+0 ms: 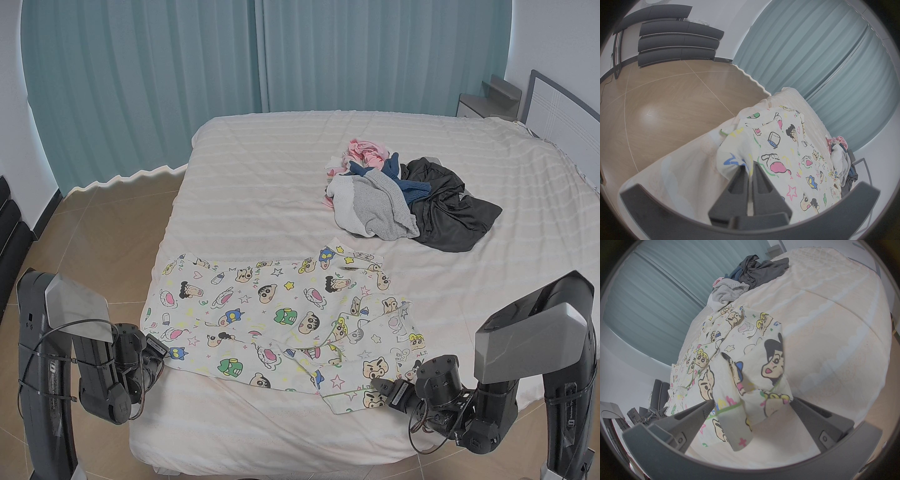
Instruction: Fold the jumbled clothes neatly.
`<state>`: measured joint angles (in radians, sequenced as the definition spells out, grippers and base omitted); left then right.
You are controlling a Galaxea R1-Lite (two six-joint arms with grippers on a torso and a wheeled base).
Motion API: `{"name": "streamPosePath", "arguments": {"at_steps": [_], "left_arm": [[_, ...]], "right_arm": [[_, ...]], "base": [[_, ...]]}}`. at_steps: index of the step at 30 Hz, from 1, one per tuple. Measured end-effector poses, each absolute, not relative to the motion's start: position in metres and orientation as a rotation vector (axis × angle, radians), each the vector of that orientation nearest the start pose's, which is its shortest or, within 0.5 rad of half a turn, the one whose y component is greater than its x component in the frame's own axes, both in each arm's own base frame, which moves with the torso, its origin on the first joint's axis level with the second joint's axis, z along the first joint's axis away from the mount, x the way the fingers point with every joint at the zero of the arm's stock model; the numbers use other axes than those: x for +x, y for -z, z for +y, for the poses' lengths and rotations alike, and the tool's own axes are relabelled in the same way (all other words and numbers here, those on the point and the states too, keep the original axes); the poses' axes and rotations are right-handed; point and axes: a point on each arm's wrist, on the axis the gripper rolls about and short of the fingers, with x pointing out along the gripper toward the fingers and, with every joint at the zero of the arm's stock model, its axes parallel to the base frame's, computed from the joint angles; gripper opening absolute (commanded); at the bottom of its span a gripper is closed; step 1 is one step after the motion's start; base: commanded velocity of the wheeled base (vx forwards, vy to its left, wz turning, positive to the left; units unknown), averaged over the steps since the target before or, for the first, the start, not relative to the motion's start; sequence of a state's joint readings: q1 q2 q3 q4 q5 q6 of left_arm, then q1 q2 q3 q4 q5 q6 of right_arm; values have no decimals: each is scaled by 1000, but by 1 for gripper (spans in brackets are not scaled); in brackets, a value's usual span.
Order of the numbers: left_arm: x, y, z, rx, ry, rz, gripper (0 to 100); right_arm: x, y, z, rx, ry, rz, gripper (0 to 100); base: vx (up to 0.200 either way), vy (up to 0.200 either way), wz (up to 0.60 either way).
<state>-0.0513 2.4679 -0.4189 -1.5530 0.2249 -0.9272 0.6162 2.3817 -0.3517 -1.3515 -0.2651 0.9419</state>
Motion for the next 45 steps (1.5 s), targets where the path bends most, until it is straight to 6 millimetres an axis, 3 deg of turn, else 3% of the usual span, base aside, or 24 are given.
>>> {"name": "streamPosePath", "arguments": {"at_steps": [6,7,24,36,45], "left_arm": [[311,51,-11,-838,-382,376,0],[311,51,-11,-838,-382,376,0],[308,56,-11,-784,-379,405,0],[286,61,-10,-682,-386,504,0],[270,54,-9,-637,-387,545,0]], "right_arm": [[244,45,165,602,-50,677,100],[245,45,165,600,-54,671,0],[246,49,164,581,-74,641,0],[233,36,158,549,-91,648,0],[224,27,150,542,-92,658,0]], "base": [[0,0,0],[0,0,0],[0,0,0],[0,0,0],[0,0,0]]}}
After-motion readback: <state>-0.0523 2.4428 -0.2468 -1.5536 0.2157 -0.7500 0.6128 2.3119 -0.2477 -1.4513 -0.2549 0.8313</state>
